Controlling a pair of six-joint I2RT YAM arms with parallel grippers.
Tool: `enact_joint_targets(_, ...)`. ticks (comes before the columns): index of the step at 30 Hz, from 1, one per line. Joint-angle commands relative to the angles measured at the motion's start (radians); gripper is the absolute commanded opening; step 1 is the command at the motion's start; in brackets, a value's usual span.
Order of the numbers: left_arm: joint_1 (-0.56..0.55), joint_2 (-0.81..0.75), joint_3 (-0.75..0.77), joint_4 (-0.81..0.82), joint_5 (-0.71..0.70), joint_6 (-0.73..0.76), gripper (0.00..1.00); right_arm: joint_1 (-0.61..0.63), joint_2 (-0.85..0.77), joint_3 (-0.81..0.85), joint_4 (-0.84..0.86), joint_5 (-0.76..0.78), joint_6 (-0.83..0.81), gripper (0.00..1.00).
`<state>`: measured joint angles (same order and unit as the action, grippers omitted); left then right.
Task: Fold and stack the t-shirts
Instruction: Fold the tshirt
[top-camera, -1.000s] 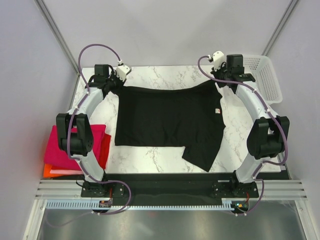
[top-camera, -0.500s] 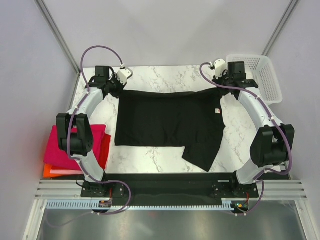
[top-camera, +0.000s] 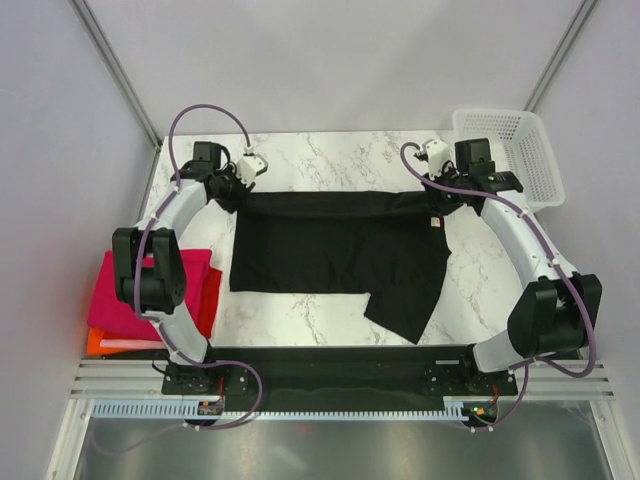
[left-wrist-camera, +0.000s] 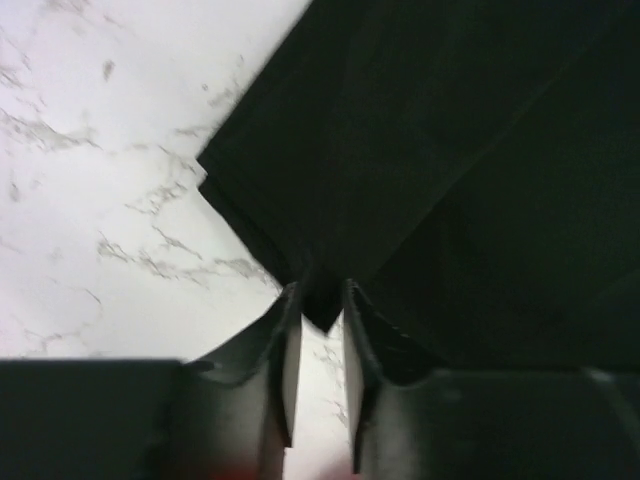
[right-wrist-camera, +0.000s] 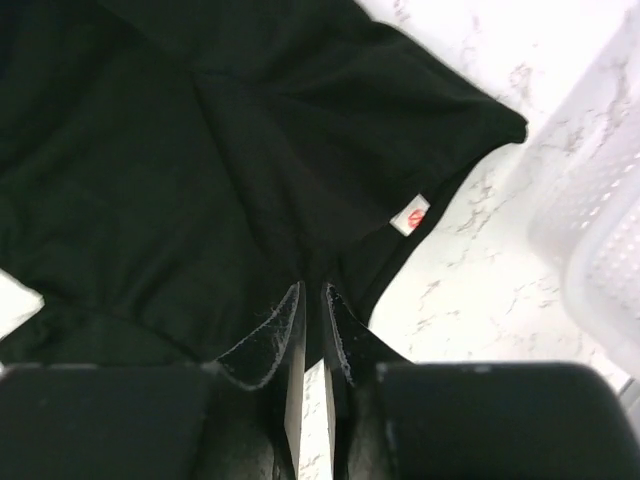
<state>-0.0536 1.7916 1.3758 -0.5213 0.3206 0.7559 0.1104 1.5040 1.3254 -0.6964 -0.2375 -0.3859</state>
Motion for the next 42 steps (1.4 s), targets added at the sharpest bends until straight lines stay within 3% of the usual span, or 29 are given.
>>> enact_joint_targets(1,0.011,-0.121,-0.023,-0.101,0.006,-0.003,0.34,0.005,-0.056,0.043,-0.069,-0.051,-0.001,0.19)
enact_joint_targets(4,0.011,-0.155,-0.027,-0.059,0.032,-0.006,0.43,0.003,-0.010,0.101,-0.034,-0.034,0.008,0.26)
enact_joint_targets(7,0.001,-0.036,0.073,-0.063,-0.001,-0.047,0.45,0.002,0.094,0.152,0.012,-0.014,0.022,0.25)
enact_joint_targets(11,-0.002,0.161,0.274,-0.167,-0.043,-0.118,0.37,-0.009,0.238,0.215,0.061,0.015,0.024,0.25)
enact_joint_targets(16,-0.002,0.305,0.356,-0.167,-0.037,-0.214,0.35,-0.025,0.402,0.296,0.086,0.040,-0.010,0.25)
enact_joint_targets(33,-0.002,0.508,0.515,-0.177,-0.107,-0.244,0.33,-0.054,0.726,0.468,0.086,0.083,-0.036,0.25)
enact_joint_targets(42,-0.002,0.652,0.716,-0.183,-0.153,-0.250,0.33,-0.054,0.944,0.750,0.044,0.133,-0.030,0.25)
